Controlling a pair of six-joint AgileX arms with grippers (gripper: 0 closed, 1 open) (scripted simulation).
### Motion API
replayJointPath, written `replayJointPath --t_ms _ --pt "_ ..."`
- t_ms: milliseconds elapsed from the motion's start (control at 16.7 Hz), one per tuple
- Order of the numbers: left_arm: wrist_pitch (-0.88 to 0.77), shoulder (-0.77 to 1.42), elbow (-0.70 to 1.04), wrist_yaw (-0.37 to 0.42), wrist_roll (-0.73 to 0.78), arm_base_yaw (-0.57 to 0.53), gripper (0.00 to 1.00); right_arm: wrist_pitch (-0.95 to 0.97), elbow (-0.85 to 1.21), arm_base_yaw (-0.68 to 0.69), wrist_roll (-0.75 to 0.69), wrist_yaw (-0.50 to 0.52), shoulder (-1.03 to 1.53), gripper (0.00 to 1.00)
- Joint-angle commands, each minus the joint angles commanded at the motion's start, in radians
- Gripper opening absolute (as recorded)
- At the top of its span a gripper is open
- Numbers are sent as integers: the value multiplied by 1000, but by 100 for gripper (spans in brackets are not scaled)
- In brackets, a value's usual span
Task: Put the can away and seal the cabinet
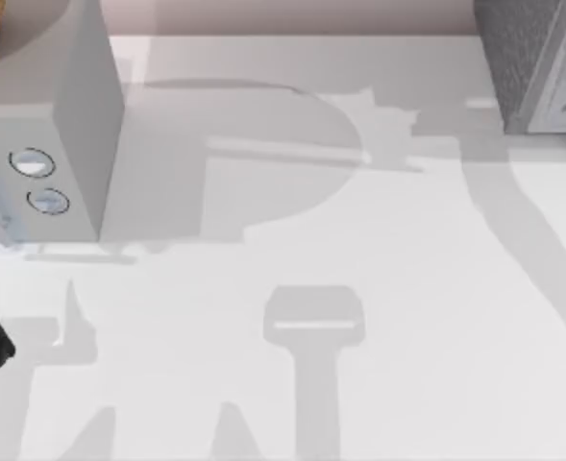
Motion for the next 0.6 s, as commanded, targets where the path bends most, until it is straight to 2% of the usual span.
replayJointPath --t_ms 600 --pt "0 0 0 0 0 0 100 29 66 -55 0 -54 96 100"
